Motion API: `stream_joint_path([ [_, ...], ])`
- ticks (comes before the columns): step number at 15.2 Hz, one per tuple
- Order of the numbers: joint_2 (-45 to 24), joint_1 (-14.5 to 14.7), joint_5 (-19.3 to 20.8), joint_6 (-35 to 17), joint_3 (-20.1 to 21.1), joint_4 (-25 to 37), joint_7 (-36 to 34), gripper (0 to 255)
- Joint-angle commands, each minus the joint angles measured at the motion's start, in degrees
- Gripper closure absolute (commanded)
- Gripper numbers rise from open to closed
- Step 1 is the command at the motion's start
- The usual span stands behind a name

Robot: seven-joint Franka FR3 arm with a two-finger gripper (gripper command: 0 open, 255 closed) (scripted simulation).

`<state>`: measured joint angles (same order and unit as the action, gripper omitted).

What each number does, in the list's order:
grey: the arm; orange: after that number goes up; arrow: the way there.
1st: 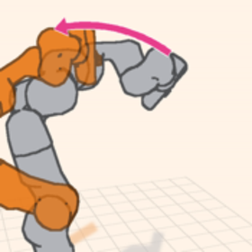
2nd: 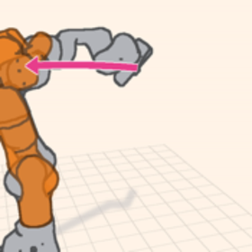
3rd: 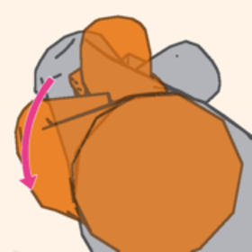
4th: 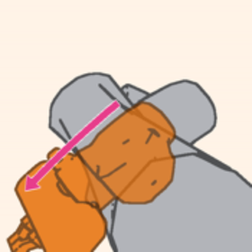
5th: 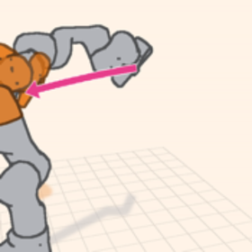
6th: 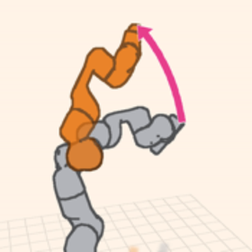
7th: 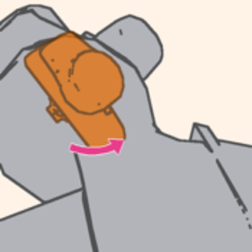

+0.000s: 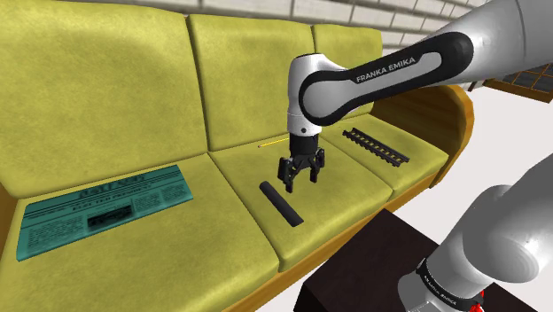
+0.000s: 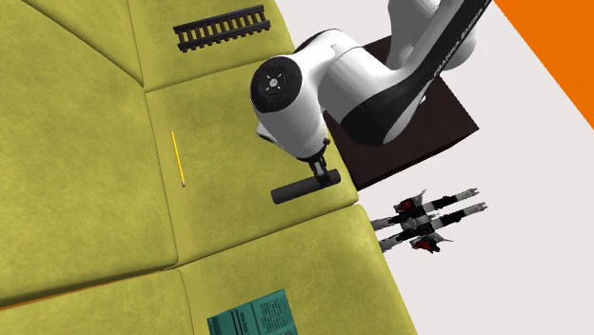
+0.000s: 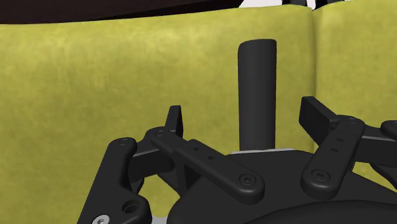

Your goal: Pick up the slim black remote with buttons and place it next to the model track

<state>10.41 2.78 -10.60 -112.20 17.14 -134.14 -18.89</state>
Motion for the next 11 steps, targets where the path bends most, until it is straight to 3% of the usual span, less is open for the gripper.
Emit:
stream_joint_path([
  [1, -4.42, 0.12, 0.87, -2.72, 0.89, 1.89, -1.88, 0],
  [4, -11.24, 0.64, 2.73, -5.96, 1.95, 5.65, -5.09, 0],
  [11, -13.52, 1.11, 2.99, -11.54, 2.22, 2.32, -5.42, 0],
])
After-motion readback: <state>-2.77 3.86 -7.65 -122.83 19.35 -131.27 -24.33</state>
